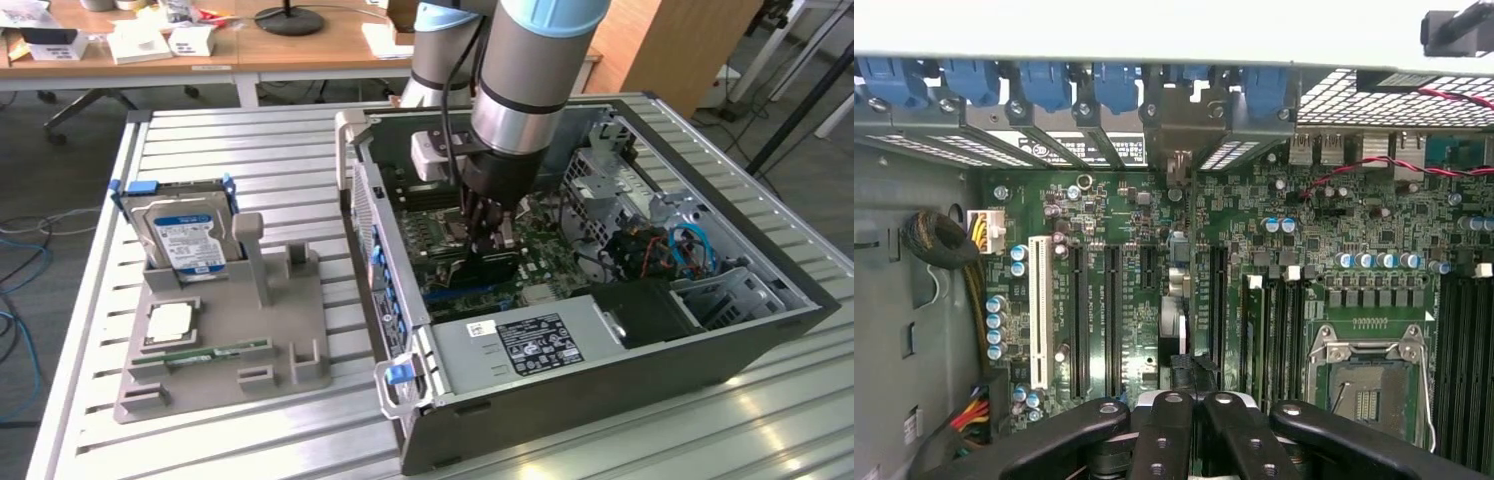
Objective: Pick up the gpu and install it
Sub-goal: 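Press down on the gpu until it lock into place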
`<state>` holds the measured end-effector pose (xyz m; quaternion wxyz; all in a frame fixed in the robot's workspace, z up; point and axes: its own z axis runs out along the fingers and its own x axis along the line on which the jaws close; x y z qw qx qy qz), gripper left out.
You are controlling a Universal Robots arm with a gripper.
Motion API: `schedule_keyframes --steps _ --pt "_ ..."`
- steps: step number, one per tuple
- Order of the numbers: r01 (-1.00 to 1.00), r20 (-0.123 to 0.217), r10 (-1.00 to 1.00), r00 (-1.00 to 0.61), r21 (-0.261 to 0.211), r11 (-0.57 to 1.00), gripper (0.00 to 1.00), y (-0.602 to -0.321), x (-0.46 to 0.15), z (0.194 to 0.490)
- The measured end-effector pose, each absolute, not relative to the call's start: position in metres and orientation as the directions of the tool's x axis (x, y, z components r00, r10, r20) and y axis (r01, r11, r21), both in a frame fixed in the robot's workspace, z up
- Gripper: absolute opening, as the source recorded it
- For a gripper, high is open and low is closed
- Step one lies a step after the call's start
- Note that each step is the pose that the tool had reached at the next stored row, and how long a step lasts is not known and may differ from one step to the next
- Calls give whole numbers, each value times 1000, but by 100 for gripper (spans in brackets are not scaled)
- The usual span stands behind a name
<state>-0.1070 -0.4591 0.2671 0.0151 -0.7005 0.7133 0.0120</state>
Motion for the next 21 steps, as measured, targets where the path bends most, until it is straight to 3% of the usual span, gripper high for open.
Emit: schedule_keyframes --steps 21 --pt "-1000 -38 -999 -18 -4 18 10 -459 -107 262"
